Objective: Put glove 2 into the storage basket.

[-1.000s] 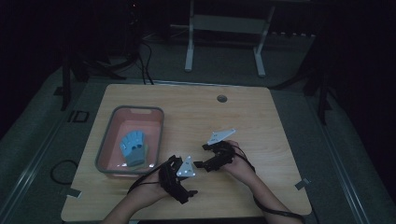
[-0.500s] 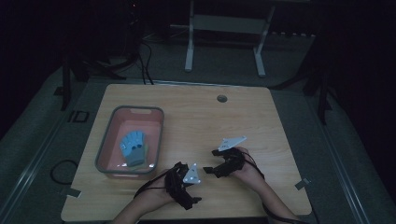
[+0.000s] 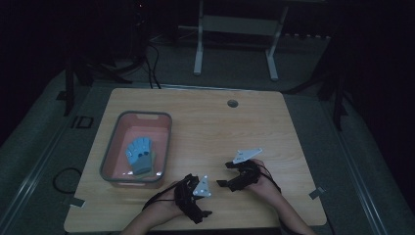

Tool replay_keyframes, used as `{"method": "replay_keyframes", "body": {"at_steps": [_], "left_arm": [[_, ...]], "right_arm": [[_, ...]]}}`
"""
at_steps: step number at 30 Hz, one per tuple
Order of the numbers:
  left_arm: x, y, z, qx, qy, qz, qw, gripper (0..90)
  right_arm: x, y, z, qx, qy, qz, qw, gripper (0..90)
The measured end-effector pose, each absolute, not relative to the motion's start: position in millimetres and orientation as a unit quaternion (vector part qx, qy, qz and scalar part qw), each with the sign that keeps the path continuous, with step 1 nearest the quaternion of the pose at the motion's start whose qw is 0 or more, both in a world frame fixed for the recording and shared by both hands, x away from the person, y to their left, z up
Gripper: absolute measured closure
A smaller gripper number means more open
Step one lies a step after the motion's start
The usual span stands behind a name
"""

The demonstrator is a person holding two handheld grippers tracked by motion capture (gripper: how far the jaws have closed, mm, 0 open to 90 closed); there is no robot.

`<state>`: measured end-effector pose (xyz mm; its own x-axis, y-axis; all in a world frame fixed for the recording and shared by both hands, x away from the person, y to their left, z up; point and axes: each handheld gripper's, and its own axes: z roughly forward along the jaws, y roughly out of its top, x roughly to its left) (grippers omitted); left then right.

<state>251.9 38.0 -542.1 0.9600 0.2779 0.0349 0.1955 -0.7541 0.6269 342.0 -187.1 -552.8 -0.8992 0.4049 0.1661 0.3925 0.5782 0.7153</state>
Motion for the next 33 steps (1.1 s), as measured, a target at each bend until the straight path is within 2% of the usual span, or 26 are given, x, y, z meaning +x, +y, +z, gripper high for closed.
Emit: {"method": "replay_keyframes", "body": {"at_steps": [14, 33], "left_arm": [[247.5, 35.4, -552.3, 0.933, 0.113, 0.073, 0.333, 7.8], [243.0, 44.5, -556.6, 0.927, 0.13, 0.069, 0.345, 7.8]], "right_arm": [[331.0, -203.4, -556.4, 0.226, 0.884, 0.408, 0.018, 15.0], [322.8, -224.8, -557.3, 0.251, 0.872, 0.42, 0.027, 14.9]]}}
